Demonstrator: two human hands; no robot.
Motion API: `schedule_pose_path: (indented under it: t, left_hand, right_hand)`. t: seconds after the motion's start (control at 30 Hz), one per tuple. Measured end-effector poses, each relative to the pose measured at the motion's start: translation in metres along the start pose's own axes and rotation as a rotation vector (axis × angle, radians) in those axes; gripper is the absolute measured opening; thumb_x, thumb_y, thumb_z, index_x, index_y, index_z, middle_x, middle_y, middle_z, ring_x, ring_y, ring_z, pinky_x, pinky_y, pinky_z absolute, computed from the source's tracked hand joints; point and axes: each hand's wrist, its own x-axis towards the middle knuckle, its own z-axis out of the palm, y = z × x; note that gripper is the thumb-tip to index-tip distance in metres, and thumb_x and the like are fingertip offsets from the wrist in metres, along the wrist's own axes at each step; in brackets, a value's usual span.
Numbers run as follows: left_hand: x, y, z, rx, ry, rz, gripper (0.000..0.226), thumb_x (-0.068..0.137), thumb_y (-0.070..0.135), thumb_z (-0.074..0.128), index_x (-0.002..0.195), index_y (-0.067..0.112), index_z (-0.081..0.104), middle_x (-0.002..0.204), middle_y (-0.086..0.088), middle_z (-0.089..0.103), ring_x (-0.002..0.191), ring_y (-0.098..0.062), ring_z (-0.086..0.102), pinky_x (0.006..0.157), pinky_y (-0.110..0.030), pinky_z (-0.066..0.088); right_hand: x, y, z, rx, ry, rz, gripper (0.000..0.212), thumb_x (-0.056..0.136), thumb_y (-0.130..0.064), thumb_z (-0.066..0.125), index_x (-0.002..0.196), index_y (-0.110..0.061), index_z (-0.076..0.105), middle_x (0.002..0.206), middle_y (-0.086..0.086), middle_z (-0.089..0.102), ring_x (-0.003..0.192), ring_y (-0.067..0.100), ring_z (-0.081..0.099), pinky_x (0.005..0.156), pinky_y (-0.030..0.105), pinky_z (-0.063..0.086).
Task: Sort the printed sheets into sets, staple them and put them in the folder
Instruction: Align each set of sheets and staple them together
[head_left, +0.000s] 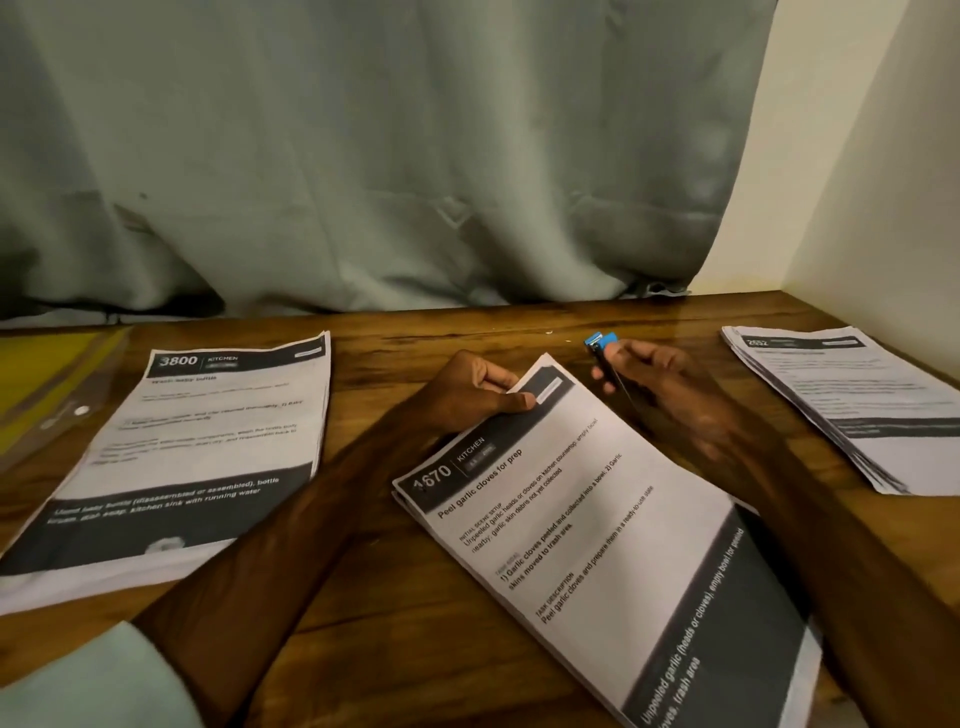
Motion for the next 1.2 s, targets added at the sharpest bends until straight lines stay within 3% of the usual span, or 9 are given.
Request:
schedule_pose_path:
  t: [0.13,0.2,0.27,0.4,0.47,0.83,0.97,1.1,1.2]
  left_hand:
    - [-0.003,0.005,0.001,0.019,0.007,0.025,0.026,0.092,0.026,0.074,0.114,0.012,0.074,0.092,-0.009,0.079,0.083,-0.031,0.077,0.080,-0.043,0.063]
    - [-0.004,0.007,0.001,0.035,0.018,0.045,0.026,0.093,0.027,0.074,0.114,0.011,0.074,0.091,-0.009,0.079,0.082,-0.031,0.077,0.081,-0.046,0.063]
    - [-0.004,0.007,0.001,0.059,0.026,0.068,0.028,0.094,0.028,0.073,0.115,0.011,0.073,0.091,-0.010,0.079,0.082,-0.032,0.077,0.084,-0.050,0.062]
    - [-0.003,0.005,0.002,0.093,0.035,0.103,0.027,0.095,0.026,0.072,0.116,0.009,0.073,0.091,-0.010,0.079,0.081,-0.032,0.077,0.084,-0.054,0.061]
    - [-0.001,0.003,0.001,0.082,0.032,0.118,0.026,0.094,0.026,0.073,0.114,0.009,0.074,0.090,-0.011,0.079,0.081,-0.033,0.077,0.084,-0.057,0.061]
    - [-0.001,0.001,0.004,0.022,0.114,0.189,0.025,0.095,0.025,0.072,0.109,0.005,0.075,0.090,-0.010,0.079,0.077,-0.030,0.077,0.075,-0.044,0.064]
    - [0.000,-0.002,0.005,0.029,0.149,0.212,0.024,0.094,0.024,0.073,0.108,0.005,0.076,0.089,-0.009,0.079,0.076,-0.028,0.077,0.070,-0.037,0.063]
    - [0.002,-0.003,0.007,0.067,0.179,0.226,0.023,0.093,0.024,0.074,0.107,0.006,0.078,0.087,-0.006,0.079,0.073,-0.025,0.077,0.067,-0.035,0.063]
    - [0.002,-0.003,0.007,0.099,0.199,0.254,0.022,0.093,0.023,0.074,0.107,0.006,0.079,0.087,-0.006,0.079,0.070,-0.021,0.077,0.063,-0.030,0.060]
  right_hand:
    - [-0.004,-0.003,0.012,-0.156,0.019,-0.034,0.024,0.099,-0.022,0.059,0.120,-0.012,0.067,0.089,-0.003,0.070,0.080,0.004,0.064,0.072,0.013,0.050]
    - [-0.008,-0.004,0.020,-0.109,-0.001,-0.002,0.019,0.101,-0.019,0.054,0.110,-0.006,0.065,0.072,-0.004,0.066,0.059,0.001,0.060,0.055,0.011,0.047]
    - [-0.014,-0.005,0.027,-0.103,-0.045,0.022,0.017,0.100,-0.022,0.056,0.096,-0.008,0.065,0.061,-0.006,0.066,0.050,0.002,0.060,0.047,0.013,0.046]
    - [-0.014,0.001,0.029,-0.297,0.032,-0.069,0.019,0.086,-0.023,0.075,0.077,-0.014,0.062,0.051,-0.010,0.059,0.046,0.002,0.050,0.043,0.013,0.040]
    - [-0.011,0.003,0.030,-0.334,0.104,-0.108,0.018,0.084,-0.021,0.079,0.076,-0.016,0.063,0.057,-0.005,0.061,0.052,0.006,0.051,0.048,0.017,0.041]
    - [-0.006,0.010,0.030,-0.371,0.069,-0.198,0.020,0.087,-0.017,0.074,0.072,-0.009,0.063,0.044,-0.014,0.054,0.040,-0.001,0.047,0.044,0.010,0.037]
    - [-0.009,0.007,0.028,-0.302,-0.043,-0.206,0.043,0.088,-0.045,0.069,0.096,-0.003,0.069,0.070,0.015,0.057,0.062,0.015,0.051,0.057,0.027,0.041]
    - [-0.010,0.004,0.027,-0.266,-0.078,-0.242,0.019,0.102,-0.029,0.053,0.097,-0.022,0.070,0.075,-0.003,0.061,0.066,0.002,0.055,0.058,0.015,0.043]
    - [-0.010,0.006,0.022,-0.461,-0.087,-0.323,0.025,0.099,-0.036,0.057,0.115,-0.020,0.068,0.100,0.001,0.072,0.089,0.015,0.066,0.075,0.031,0.053]
